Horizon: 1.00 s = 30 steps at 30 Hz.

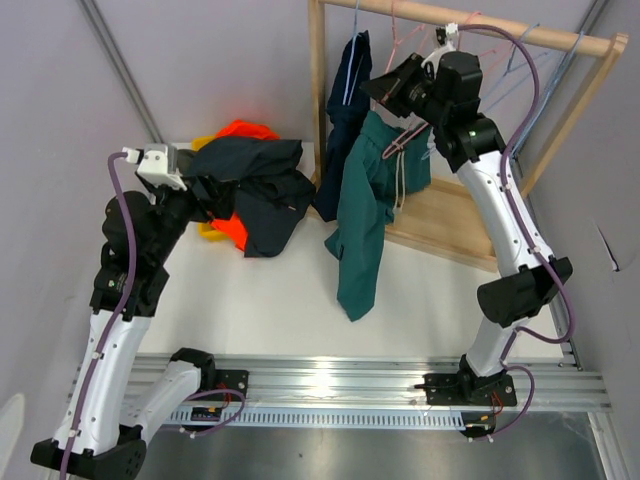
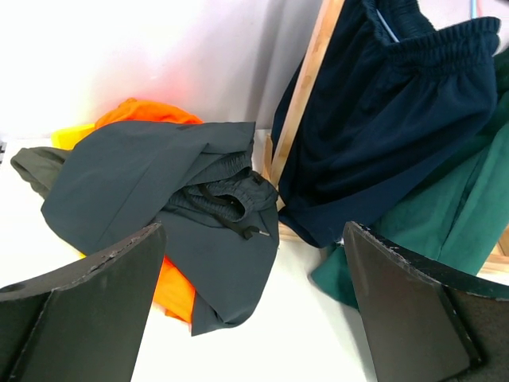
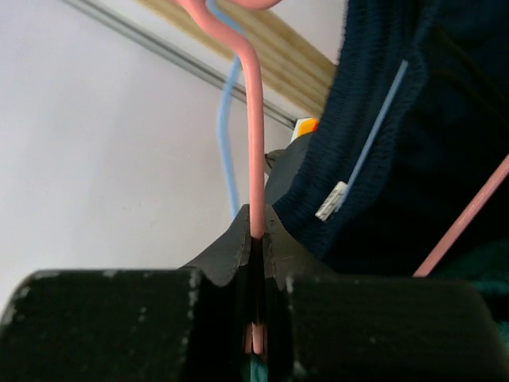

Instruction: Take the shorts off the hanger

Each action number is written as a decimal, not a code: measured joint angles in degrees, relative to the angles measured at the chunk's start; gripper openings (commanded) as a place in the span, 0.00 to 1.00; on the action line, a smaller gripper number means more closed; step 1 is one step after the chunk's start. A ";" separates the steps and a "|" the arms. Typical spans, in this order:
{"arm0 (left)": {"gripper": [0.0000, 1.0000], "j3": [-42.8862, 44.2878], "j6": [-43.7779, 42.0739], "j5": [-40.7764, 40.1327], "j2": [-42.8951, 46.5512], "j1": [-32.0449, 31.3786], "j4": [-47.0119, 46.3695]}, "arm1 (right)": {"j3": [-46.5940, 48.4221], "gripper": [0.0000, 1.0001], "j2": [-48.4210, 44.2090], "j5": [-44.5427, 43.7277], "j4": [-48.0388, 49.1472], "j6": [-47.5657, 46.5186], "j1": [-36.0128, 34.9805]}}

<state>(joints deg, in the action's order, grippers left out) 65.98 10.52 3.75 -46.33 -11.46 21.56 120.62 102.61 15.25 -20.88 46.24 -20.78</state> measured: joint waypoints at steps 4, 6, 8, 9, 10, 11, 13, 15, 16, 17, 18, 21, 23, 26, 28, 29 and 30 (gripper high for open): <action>0.99 0.02 0.00 1.36 0.13 -0.42 0.02 | 6.14 0.00 0.00 0.02 -2.89 -1.95 -0.96; 0.99 0.02 0.00 2.12 0.35 -1.14 0.02 | 9.35 0.00 -0.24 0.00 -4.35 -2.27 -1.44; 0.99 0.04 0.00 3.02 0.63 -2.10 0.02 | 10.71 0.00 -0.94 0.11 -7.26 -1.86 -1.68; 0.99 0.11 0.00 3.58 0.74 -2.69 0.02 | 10.99 0.00 -1.16 0.15 -8.17 -1.77 -1.77; 0.99 0.22 0.00 4.46 0.74 -3.43 -0.04 | 11.02 0.00 -1.44 0.17 -8.79 -1.70 -1.88; 0.99 0.35 0.02 5.40 0.74 -4.31 -0.07 | 11.02 0.00 -1.70 0.17 -9.25 -1.68 -1.95; 1.00 0.48 0.04 7.48 0.74 -6.80 -0.17 | 11.02 0.00 -2.36 0.17 -9.90 -1.25 -1.99; 0.99 0.39 0.70 9.60 0.85 -10.14 -1.07 | 10.62 0.00 -3.61 0.24 -10.69 -0.35 -2.10; 0.99 0.22 1.36 10.99 0.92 -12.20 -2.10 | 9.81 0.00 -4.70 0.22 -10.88 0.15 -2.32; 0.99 -0.02 1.81 12.20 1.05 -13.68 -3.21 | 8.72 0.00 -6.05 0.07 -10.99 0.46 -2.54; 0.99 -0.76 2.89 13.46 1.29 -16.55 -5.66 | 6.99 0.00 -8.02 -0.35 -11.04 0.72 -2.84; 0.99 -2.73 4.31 15.06 0.87 -25.00 -11.13 | 4.57 0.00 -11.93 -1.51 -11.63 1.40 -5.03; 0.99 -4.02 4.52 15.19 -0.20 -29.77 -15.34 | 4.07 0.00 -14.14 -2.67 -11.82 1.86 -6.91; 0.99 -6.71 4.74 15.54 -3.48 -34.51 -22.91 | 3.72 0.00 -16.31 -4.17 -12.26 3.41 -9.44; 0.99 -8.04 5.25 15.52 -6.40 -36.48 -27.36 | 2.99 0.00 -17.27 -4.92 -12.59 3.72 -10.73; 0.99 -8.61 5.53 15.52 -8.13 -37.33 -29.18 | 2.91 0.00 -17.38 -5.09 -12.83 3.72 -11.08; 0.99 -9.14 5.75 15.50 -9.66 -38.32 -30.56 | 2.80 0.00 -17.44 -5.38 -12.90 3.69 -11.45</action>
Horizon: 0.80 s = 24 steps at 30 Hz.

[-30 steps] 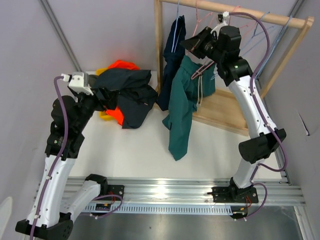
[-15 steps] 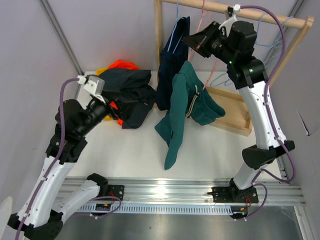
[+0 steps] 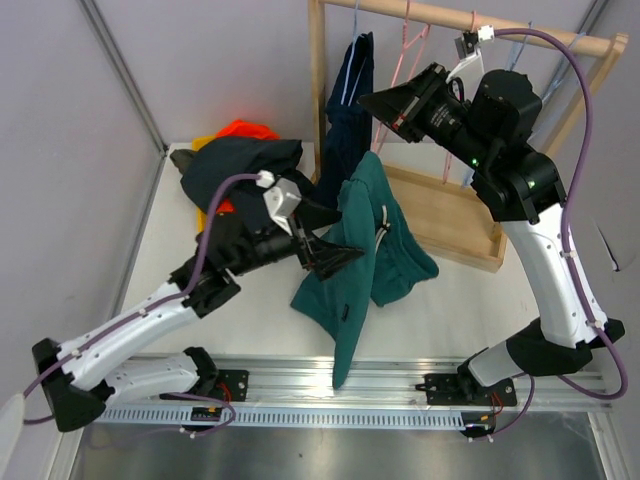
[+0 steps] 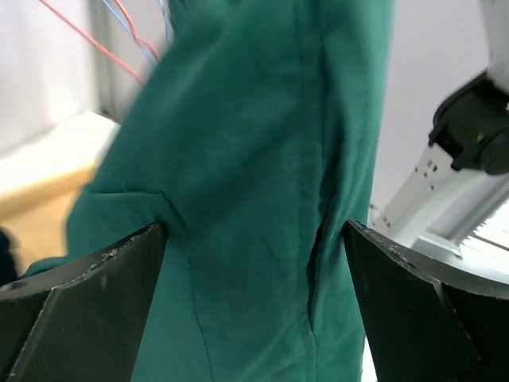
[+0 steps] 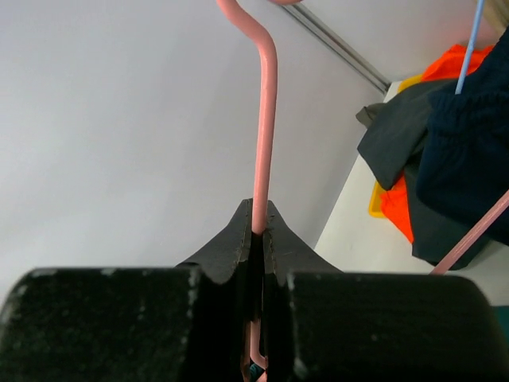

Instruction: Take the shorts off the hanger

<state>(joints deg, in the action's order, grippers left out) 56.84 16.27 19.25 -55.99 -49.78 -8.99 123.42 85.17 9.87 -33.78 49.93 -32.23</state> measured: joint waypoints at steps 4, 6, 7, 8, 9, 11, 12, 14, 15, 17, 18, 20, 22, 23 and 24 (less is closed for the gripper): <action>0.99 -0.57 0.46 -0.02 -4.31 -3.69 -4.15 | -0.55 0.00 0.00 -0.22 -0.26 -0.35 -0.35; 0.69 -0.57 0.48 -0.61 -5.86 -5.60 -6.01 | -0.81 0.00 -0.02 -0.39 -0.24 -0.59 -0.50; 0.05 -0.57 0.74 -1.11 -6.49 -6.47 -6.64 | -0.94 0.00 -0.07 -0.44 -0.22 -0.66 -0.59; 0.00 -0.57 0.79 -1.99 -7.19 -7.41 -7.26 | -1.14 0.00 -0.17 -0.48 -0.20 -0.68 -0.61; 0.00 -0.57 0.33 -2.91 -7.61 -8.09 -7.48 | -1.25 0.00 -0.24 -0.50 -0.17 -0.70 -0.61; 0.00 -0.52 -0.04 -5.57 -8.24 -9.29 -7.56 | -1.36 0.00 -0.44 -0.57 -0.26 -1.01 -0.61; 0.00 -0.42 -0.26 -6.75 -8.22 -9.79 -7.04 | -1.36 0.00 -0.50 -0.63 -0.31 -1.16 -0.61; 0.00 0.70 -0.44 -9.31 -7.72 -10.93 -4.48 | -1.36 0.00 -0.50 -0.90 -0.35 -1.64 -0.59; 0.00 1.53 -0.79 -11.02 -7.17 -11.87 -2.27 | -1.36 0.00 -0.50 -1.05 -0.33 -1.81 -0.57; 0.00 3.45 -1.40 -15.15 -5.03 -14.73 3.52 | -1.36 0.00 -0.50 -0.96 -0.37 -1.99 -0.15; 0.00 4.55 -1.68 -17.22 -3.69 -16.76 6.51 | -1.36 0.00 -0.50 -0.57 -0.37 -1.99 0.35; 0.00 6.86 -1.86 -20.94 0.00 -20.83 12.59 | -1.36 0.00 -0.50 -0.20 -0.33 -1.95 1.64; 0.00 9.18 -1.77 -24.44 4.20 -24.81 17.79 | -1.49 0.00 -0.50 0.33 -0.26 -1.75 3.19; 0.00 10.21 -1.66 -25.88 6.32 -26.32 20.31 | -1.53 0.00 -0.50 0.59 -0.24 -1.62 3.93; 0.00 11.13 -1.44 -27.23 8.35 -27.41 22.53 | -1.60 0.00 -0.48 0.81 -0.22 -1.51 4.48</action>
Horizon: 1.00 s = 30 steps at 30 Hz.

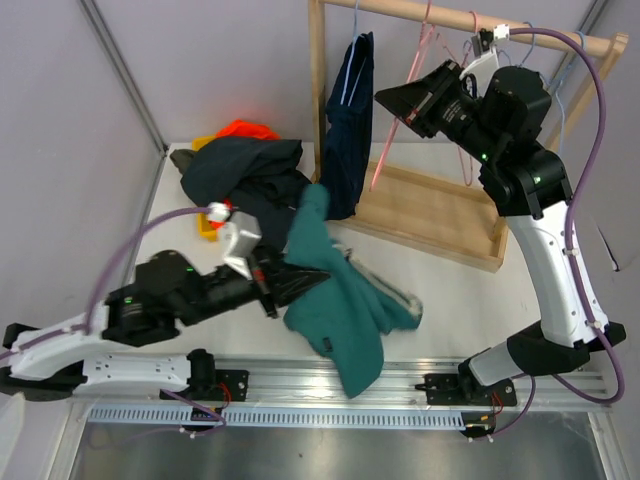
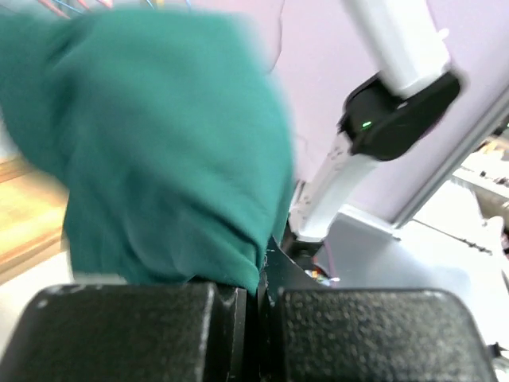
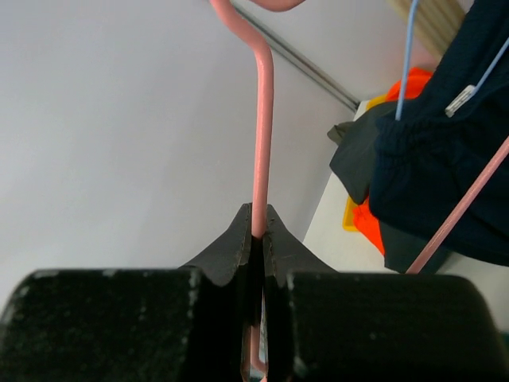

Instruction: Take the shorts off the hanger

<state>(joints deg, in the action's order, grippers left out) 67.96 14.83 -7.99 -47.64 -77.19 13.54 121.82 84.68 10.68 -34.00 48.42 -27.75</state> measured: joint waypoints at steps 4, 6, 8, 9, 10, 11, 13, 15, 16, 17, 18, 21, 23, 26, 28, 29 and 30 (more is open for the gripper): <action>0.00 2.29 0.79 -7.54 5.99 -1.84 8.83 | -0.52 0.00 0.17 0.92 0.55 0.46 2.19; 0.00 2.78 0.28 -13.84 7.23 -1.95 12.41 | -2.03 0.00 0.00 1.31 2.38 0.83 2.58; 0.00 2.80 -1.68 -20.70 7.37 -1.60 15.13 | -5.01 0.00 -0.55 1.99 5.05 0.96 2.75; 0.00 2.93 -3.06 -22.95 7.06 -0.61 16.24 | -6.51 0.00 -0.83 2.16 6.01 0.85 2.73; 0.00 3.56 -4.44 -24.48 6.38 1.07 17.57 | -7.54 0.00 -0.94 2.34 6.78 0.72 2.67; 0.00 4.92 -5.57 -25.29 5.33 3.56 18.88 | -8.04 0.00 -0.96 2.47 7.13 0.57 2.69; 0.00 8.66 -7.85 -24.87 2.84 11.43 20.37 | -8.85 0.00 -0.96 2.93 7.85 0.24 3.08; 0.00 13.07 -9.90 -24.24 -0.35 18.45 20.96 | -9.11 0.00 -0.98 3.89 8.55 -0.13 3.87; 0.00 15.56 -11.15 -23.82 -2.03 21.88 20.96 | -9.11 0.00 -0.98 4.72 8.90 -0.07 4.39; 0.00 18.05 -12.31 -22.97 -3.67 25.03 20.98 | -9.11 0.00 -0.96 5.88 9.16 0.17 5.22; 0.00 19.91 -13.05 -22.18 -4.79 27.47 20.76 | -9.11 0.00 -0.96 6.75 9.31 0.50 5.88; 0.00 26.80 -14.84 -16.92 -9.07 36.48 20.24 | -9.11 0.00 -0.39 10.12 10.03 2.01 9.44; 0.00 30.18 -14.93 -14.34 -12.26 42.07 20.31 | -9.05 0.00 0.92 12.37 11.54 3.17 11.72; 0.00 36.68 -15.58 -11.21 -17.20 47.71 20.68 | -8.96 0.00 4.52 15.74 15.78 5.68 14.36; 0.00 42.36 -16.39 -9.14 -21.35 50.71 21.49 | -8.81 0.00 7.30 17.73 19.34 7.30 15.34; 0.00 45.35 -16.59 -8.20 -23.43 52.30 21.77 | -8.74 0.00 8.90 18.82 21.03 8.48 15.80; 0.00 48.54 -16.74 -6.95 -25.68 54.21 22.25 | -8.68 0.00 10.34 19.69 22.29 9.22 16.13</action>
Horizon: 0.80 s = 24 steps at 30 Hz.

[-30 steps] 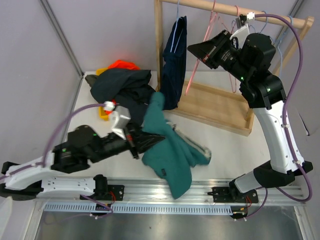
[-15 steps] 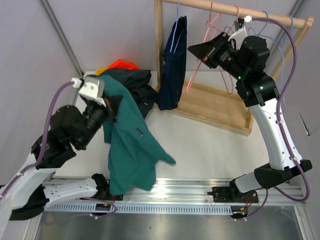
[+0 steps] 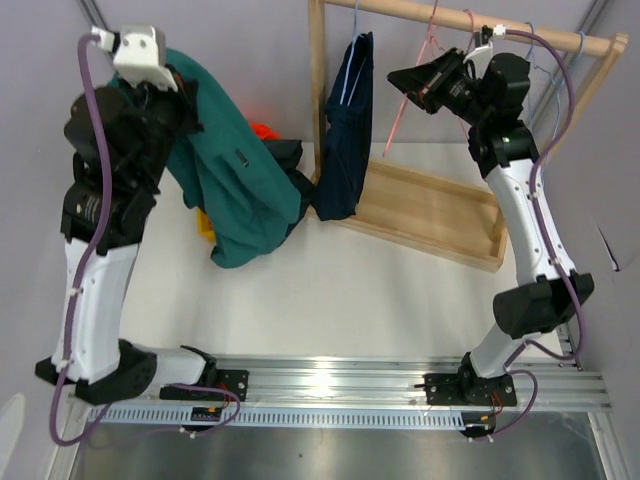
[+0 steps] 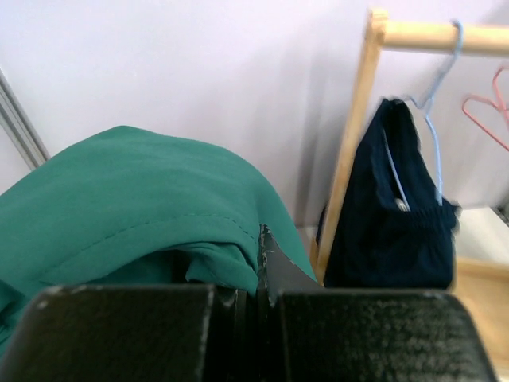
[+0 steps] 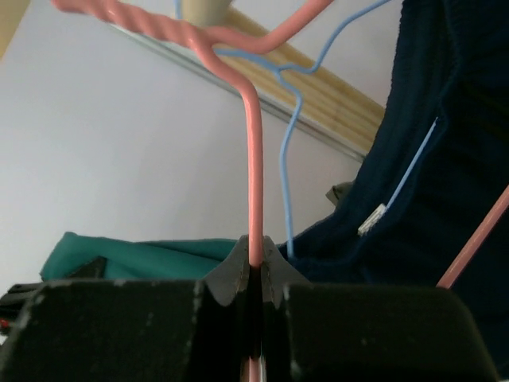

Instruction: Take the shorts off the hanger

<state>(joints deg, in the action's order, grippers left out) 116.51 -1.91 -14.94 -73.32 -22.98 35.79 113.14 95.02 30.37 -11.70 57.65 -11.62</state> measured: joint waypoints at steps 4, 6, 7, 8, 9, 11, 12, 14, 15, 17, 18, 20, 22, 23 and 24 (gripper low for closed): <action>0.00 10.56 1.01 4.96 -8.37 8.63 0.68 | 0.13 0.00 5.07 3.78 4.57 3.58 0.50; 0.00 12.74 2.21 6.88 -11.41 12.79 0.42 | 0.13 0.00 6.78 5.35 7.26 5.22 0.68; 0.00 13.64 3.08 8.17 -13.09 14.86 0.31 | 0.13 0.00 7.34 5.95 8.15 5.88 0.85; 0.00 14.40 3.78 9.18 -14.93 16.74 0.31 | 0.13 0.00 7.65 6.45 8.98 6.40 1.05; 0.00 14.95 4.42 9.90 -16.65 18.21 0.31 | 0.13 0.00 7.82 6.67 9.33 6.73 1.22; 0.00 15.19 5.16 10.93 -19.67 19.98 0.39 | 0.11 0.00 7.85 7.10 9.90 7.30 1.57; 0.00 15.19 5.53 11.23 -21.14 20.55 0.61 | -0.02 0.00 7.76 7.26 10.21 7.32 1.84; 0.00 15.19 6.03 11.87 -23.54 21.18 0.79 | -2.64 0.00 6.23 7.21 11.34 7.28 2.08; 0.00 15.21 6.23 12.24 -24.70 21.40 0.79 | -3.85 0.00 5.53 7.21 11.39 7.26 2.12; 0.00 15.54 6.51 12.74 -26.75 21.73 0.22 | -7.67 0.00 3.08 6.95 11.56 7.04 2.12; 0.01 16.09 6.60 12.81 -27.96 21.90 -0.26 | -9.44 0.00 1.79 6.97 11.50 6.95 2.12; 0.05 18.29 7.02 13.49 -30.62 22.18 -1.38 | -12.04 0.17 -0.61 5.99 11.54 6.84 2.21; 0.21 19.85 7.61 14.23 -33.29 22.34 -2.89 | -13.57 0.63 -2.71 5.01 11.37 6.56 2.64; 0.37 19.98 7.98 14.58 -34.12 22.38 -3.54 | -14.16 0.99 -3.63 4.90 11.15 6.10 2.82; 0.78 19.82 8.28 15.19 -35.17 22.38 -4.33 | -14.75 1.00 -4.83 4.76 10.64 5.53 2.86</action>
<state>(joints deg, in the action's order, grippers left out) 136.33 6.37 0.25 -108.49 -0.60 31.46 98.39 90.19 35.14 -1.06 63.18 -8.75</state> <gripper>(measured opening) 0.265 0.673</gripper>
